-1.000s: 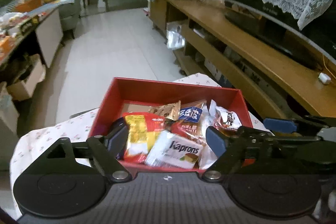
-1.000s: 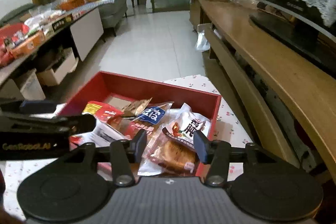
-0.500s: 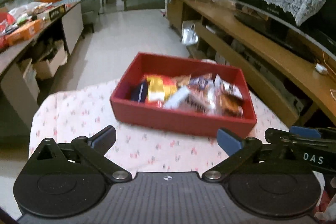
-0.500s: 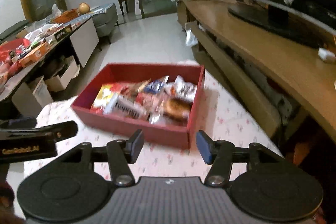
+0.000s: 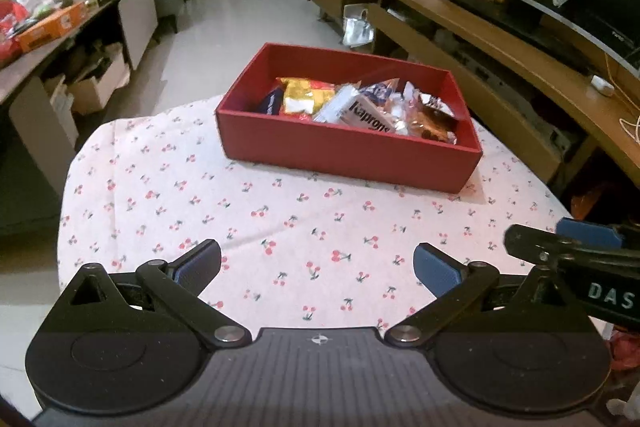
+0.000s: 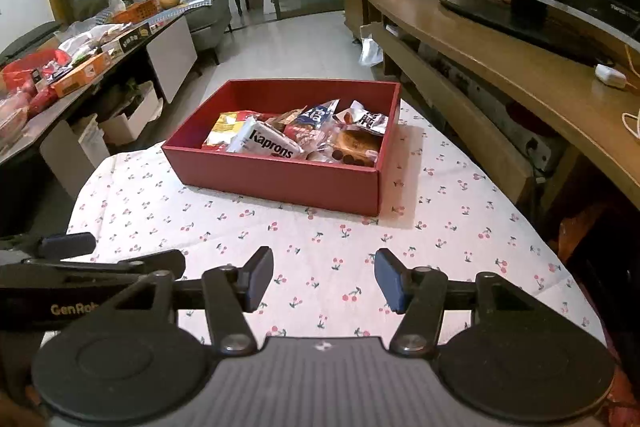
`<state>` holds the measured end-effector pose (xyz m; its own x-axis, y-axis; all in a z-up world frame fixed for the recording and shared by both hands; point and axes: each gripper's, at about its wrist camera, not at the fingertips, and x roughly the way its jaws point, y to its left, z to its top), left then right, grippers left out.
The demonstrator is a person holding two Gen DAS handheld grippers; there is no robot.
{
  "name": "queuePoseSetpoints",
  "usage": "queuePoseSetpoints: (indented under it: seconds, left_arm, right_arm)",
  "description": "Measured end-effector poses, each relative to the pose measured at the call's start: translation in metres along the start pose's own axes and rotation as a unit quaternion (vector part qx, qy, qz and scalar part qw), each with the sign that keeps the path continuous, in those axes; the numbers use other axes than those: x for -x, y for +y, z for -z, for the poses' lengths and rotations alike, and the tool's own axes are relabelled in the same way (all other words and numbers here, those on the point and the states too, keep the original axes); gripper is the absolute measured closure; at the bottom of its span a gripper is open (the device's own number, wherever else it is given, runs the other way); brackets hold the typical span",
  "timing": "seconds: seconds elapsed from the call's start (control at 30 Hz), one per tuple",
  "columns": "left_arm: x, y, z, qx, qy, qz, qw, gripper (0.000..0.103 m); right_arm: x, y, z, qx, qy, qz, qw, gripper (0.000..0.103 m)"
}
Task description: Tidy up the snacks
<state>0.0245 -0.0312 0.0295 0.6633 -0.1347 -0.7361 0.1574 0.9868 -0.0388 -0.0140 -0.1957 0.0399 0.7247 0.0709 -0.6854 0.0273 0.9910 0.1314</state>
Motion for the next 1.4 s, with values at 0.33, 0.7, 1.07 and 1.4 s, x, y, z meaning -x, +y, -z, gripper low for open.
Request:
queuePoseSetpoints:
  seconds: [0.33,0.7,1.07,1.4]
  left_arm:
    - [0.002,0.0,0.014,0.01,0.018,0.006,0.9998,0.0]
    - [0.007,0.0,0.016,0.005,0.007,-0.004,1.0,0.0]
    - [0.006,0.002,0.017,0.008,0.01,-0.002,0.9999,0.0]
    - [0.006,0.003,0.017,0.009,0.01,-0.006,0.9999,0.0]
  right_arm:
    - [0.007,0.006,0.013,-0.003,0.007,-0.01,1.0,0.032]
    - [0.005,0.006,0.018,-0.001,0.016,-0.007,1.0,0.032]
    - [0.004,0.006,0.018,0.001,0.018,-0.007,1.0,0.032]
    - [0.003,0.007,0.018,0.003,0.018,-0.005,1.0,0.032]
